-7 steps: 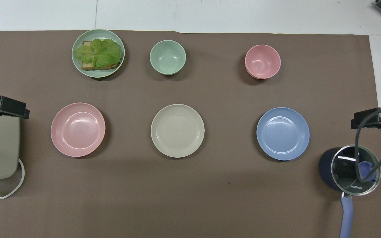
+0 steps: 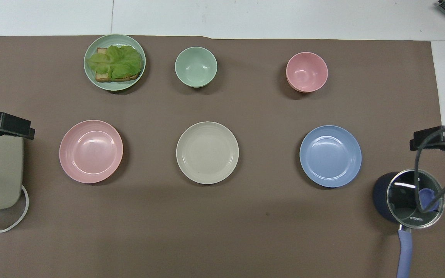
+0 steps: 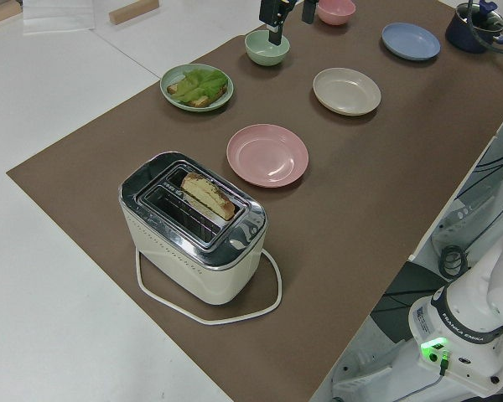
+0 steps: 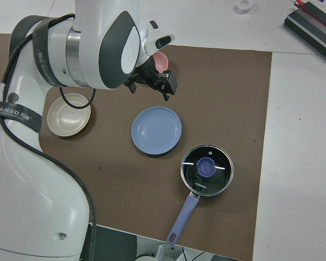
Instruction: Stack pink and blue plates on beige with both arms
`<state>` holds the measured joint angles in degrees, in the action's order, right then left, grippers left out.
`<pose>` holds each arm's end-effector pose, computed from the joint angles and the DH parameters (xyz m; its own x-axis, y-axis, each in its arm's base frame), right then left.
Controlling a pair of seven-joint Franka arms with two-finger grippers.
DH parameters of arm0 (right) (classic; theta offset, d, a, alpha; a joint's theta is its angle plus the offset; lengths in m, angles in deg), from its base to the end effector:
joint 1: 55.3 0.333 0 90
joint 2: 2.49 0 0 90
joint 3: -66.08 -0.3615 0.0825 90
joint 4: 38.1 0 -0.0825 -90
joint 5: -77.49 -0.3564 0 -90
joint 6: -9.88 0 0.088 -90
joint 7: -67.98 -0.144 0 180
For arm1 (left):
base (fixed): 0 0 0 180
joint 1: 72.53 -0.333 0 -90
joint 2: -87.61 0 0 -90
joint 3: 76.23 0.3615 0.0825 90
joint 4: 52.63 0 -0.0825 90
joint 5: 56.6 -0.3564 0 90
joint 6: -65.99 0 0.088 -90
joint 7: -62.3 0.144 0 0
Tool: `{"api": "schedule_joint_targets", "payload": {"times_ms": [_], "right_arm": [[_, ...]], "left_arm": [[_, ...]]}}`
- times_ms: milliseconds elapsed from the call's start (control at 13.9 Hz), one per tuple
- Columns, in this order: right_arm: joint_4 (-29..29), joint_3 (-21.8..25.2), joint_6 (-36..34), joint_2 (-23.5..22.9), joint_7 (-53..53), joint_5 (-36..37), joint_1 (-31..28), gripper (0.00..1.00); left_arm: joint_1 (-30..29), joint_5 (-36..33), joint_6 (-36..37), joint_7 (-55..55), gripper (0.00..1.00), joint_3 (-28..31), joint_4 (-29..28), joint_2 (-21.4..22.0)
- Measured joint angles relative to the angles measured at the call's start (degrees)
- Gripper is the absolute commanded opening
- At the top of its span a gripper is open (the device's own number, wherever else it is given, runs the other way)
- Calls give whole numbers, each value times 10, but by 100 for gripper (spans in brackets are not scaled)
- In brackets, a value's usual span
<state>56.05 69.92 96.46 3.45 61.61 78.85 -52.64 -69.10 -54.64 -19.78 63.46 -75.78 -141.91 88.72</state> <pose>0.4820 -0.0155 0.6481 0.9909 -0.1322 -0.0266 -0.1317 -0.9911 0.0199 0.5100 -0.0316 0.6424 0.9964 -0.0747 -0.0411 -0.0732 -0.9967 0.0352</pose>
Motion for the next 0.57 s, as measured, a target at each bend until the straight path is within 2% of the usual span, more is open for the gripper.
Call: {"api": "schedule_joint_targets", "payload": {"times_ms": [215, 574], "right_arm": [[0, 0, 0, 0, 0, 0, 0, 100], [0, 0, 0, 0, 0, 0, 0, 100]], "left_arm": [[0, -1, -18, -1, 100, 3, -53, 18], [-10, -1, -116, 0, 100, 6, -173, 26]]}}
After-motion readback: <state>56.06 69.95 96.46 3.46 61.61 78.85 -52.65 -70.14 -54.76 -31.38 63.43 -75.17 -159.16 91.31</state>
